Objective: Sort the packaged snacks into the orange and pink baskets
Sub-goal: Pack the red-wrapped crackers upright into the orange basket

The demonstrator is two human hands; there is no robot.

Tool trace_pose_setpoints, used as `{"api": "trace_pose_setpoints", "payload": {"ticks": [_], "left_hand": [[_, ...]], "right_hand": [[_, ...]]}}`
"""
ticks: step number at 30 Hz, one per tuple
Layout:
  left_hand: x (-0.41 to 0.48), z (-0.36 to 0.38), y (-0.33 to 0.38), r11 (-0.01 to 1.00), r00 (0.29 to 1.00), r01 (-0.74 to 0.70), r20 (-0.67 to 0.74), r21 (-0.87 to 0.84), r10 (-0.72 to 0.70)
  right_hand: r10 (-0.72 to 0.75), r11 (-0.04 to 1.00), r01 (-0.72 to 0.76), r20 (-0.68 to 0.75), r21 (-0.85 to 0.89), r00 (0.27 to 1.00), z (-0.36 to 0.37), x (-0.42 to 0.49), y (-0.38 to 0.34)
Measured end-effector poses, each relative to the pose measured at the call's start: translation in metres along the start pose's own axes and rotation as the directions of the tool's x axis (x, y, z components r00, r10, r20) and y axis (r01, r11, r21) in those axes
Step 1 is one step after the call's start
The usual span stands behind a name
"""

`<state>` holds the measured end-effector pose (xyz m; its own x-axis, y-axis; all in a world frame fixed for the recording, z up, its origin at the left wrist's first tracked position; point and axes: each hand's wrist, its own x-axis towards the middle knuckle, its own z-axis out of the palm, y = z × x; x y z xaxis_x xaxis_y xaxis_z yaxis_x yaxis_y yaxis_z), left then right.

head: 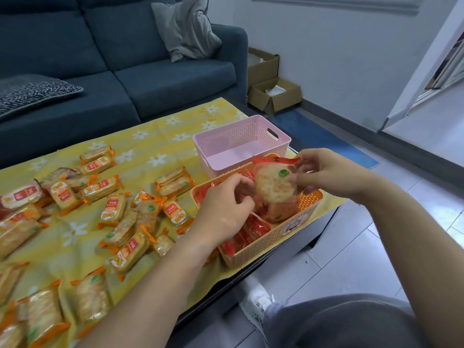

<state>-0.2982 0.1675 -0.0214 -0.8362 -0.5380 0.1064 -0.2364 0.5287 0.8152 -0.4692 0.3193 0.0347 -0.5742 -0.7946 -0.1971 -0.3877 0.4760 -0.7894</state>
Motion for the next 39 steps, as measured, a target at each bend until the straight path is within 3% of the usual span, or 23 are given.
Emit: {"api": "trace_pose_setpoints", "payload": {"ticks": [3,5,8,11,13,16,20,21,23,25,29,33,35,39], "left_hand": [[0.001,0.002,0.003,0.993,0.999,0.053,0.019,-0.104,-0.051],[0.001,0.002,0.002,0.998,0.996,0.059,0.066,-0.022,-0.057],[0.001,0.002,0.000,0.981,0.987,0.019,0.154,0.194,-0.050],[0.001,0.002,0.003,0.956,0.998,-0.045,0.055,0.289,0.031],[0.002,0.000,0.005,0.975,0.996,-0.081,-0.015,0.205,0.086],[0.002,0.003,0.002,0.968,0.983,-0.165,0.107,0.191,0.147],[0.003,0.006,-0.002,0.827,0.970,-0.201,0.222,0.526,0.095],[0.003,0.005,-0.003,0.783,0.970,-0.201,0.230,0.588,0.076],[0.003,0.006,-0.005,0.733,0.966,-0.218,0.247,0.644,0.070],[0.003,0.007,-0.005,0.730,0.965,-0.232,0.249,0.643,0.088],[0.001,0.008,0.002,0.790,0.959,-0.273,0.223,0.550,0.176],[0.000,0.007,0.000,0.784,0.947,-0.288,0.285,0.550,0.148],[0.002,0.007,-0.003,0.760,0.941,-0.295,0.316,0.580,0.123],[0.006,0.008,-0.004,0.769,0.941,-0.290,0.318,0.569,0.119]], "right_hand": [[0.041,0.999,-0.040,0.039,-0.017,0.998,0.008,0.001,-0.002],[0.035,0.981,-0.021,0.064,-0.194,0.997,0.015,0.002,-0.003],[-0.018,0.859,0.081,0.129,-0.506,0.991,0.027,0.003,-0.007],[-0.012,0.769,0.132,0.193,-0.625,0.981,0.042,0.008,-0.007],[0.024,0.717,0.131,0.212,-0.685,0.977,0.050,0.011,-0.008],[0.090,0.735,0.109,0.256,-0.669,0.962,0.057,0.017,-0.010],[0.177,0.826,0.066,0.369,-0.559,0.912,0.048,0.016,-0.008],[0.132,0.849,0.062,0.324,-0.525,0.937,0.041,0.016,-0.006],[-0.011,0.864,0.059,0.099,-0.501,0.995,0.024,0.017,-0.001],[-0.116,0.846,0.072,-0.050,-0.529,0.992,0.015,0.020,0.006],[-0.024,0.743,0.033,0.023,-0.669,0.999,0.028,0.029,0.016],[-0.031,0.675,0.031,0.014,-0.737,0.999,0.035,0.034,0.014],[-0.039,0.674,0.039,0.017,-0.738,0.999,0.027,0.031,0.009],[-0.074,0.797,0.053,-0.010,-0.601,0.997,0.020,0.019,-0.003]]}}
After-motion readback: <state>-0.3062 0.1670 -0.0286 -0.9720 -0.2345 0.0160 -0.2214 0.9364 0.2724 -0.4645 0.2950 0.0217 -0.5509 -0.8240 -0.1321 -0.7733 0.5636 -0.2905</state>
